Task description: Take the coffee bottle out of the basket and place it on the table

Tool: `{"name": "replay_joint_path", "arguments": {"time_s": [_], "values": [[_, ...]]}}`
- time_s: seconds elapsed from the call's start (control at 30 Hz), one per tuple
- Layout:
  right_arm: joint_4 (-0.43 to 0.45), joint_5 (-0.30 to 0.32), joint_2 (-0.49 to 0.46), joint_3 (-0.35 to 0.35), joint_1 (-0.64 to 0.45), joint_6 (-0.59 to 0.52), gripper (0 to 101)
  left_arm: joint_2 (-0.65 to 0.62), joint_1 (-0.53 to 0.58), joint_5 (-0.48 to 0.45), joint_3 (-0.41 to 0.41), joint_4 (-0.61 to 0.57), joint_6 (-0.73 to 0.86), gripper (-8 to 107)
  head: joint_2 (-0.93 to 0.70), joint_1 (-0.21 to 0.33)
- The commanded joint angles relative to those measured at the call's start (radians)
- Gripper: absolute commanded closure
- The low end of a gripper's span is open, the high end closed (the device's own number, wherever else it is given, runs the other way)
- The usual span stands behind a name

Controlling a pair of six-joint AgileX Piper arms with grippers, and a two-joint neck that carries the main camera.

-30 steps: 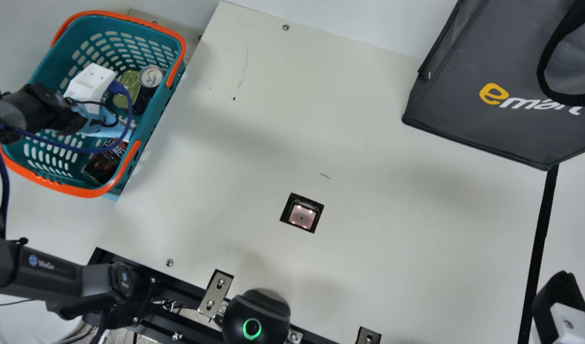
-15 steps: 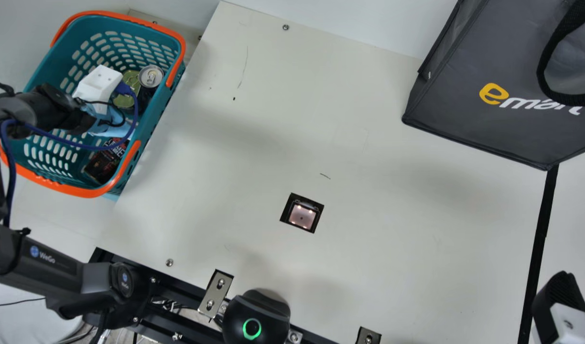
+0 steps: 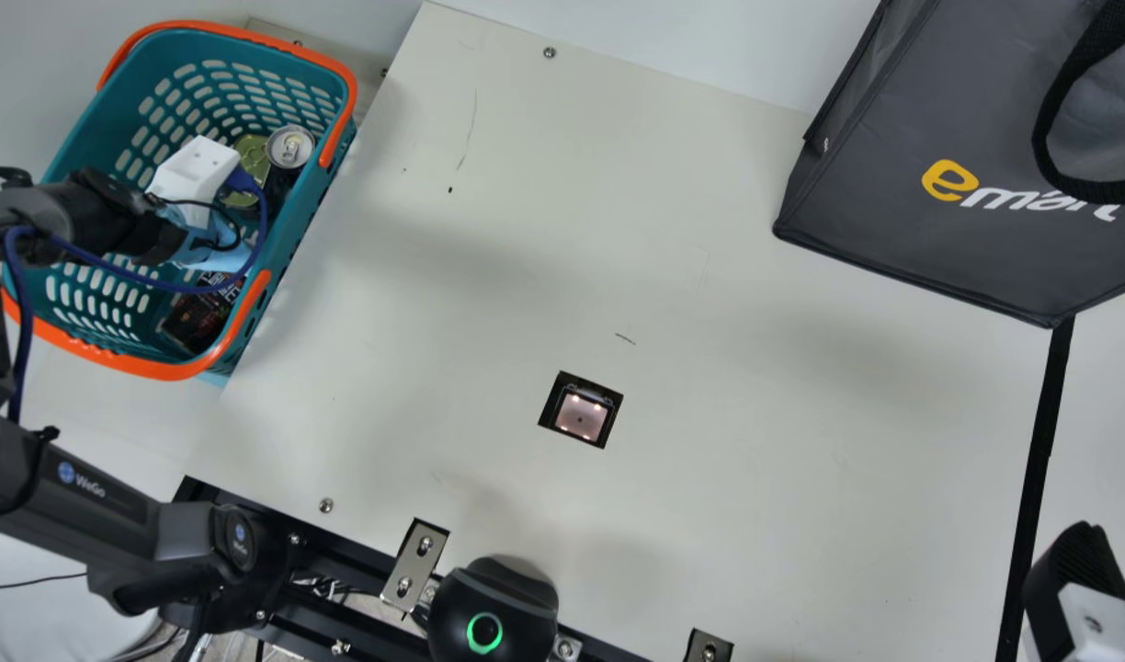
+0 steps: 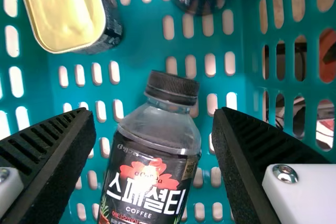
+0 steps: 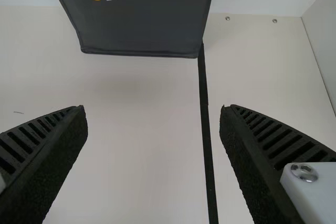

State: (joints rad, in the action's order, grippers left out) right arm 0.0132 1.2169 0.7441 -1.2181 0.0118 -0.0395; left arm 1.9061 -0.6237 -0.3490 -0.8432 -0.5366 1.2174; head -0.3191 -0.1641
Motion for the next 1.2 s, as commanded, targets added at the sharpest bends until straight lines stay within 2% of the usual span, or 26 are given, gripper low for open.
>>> {"name": "replay_joint_path", "arguments": {"time_s": [0.0, 1.17], "values": [[0.000, 0.000, 0.000, 0.000, 0.000, 0.000, 10, 0.005, -0.004, -0.003, -0.003, -0.004, 0.014, 9, -0.002, 0.026], [0.000, 0.000, 0.000, 0.000, 0.000, 0.000, 10, 0.129, -0.010, 0.001, -0.051, -0.149, 0.260, 9, -0.002, 0.026]]}}
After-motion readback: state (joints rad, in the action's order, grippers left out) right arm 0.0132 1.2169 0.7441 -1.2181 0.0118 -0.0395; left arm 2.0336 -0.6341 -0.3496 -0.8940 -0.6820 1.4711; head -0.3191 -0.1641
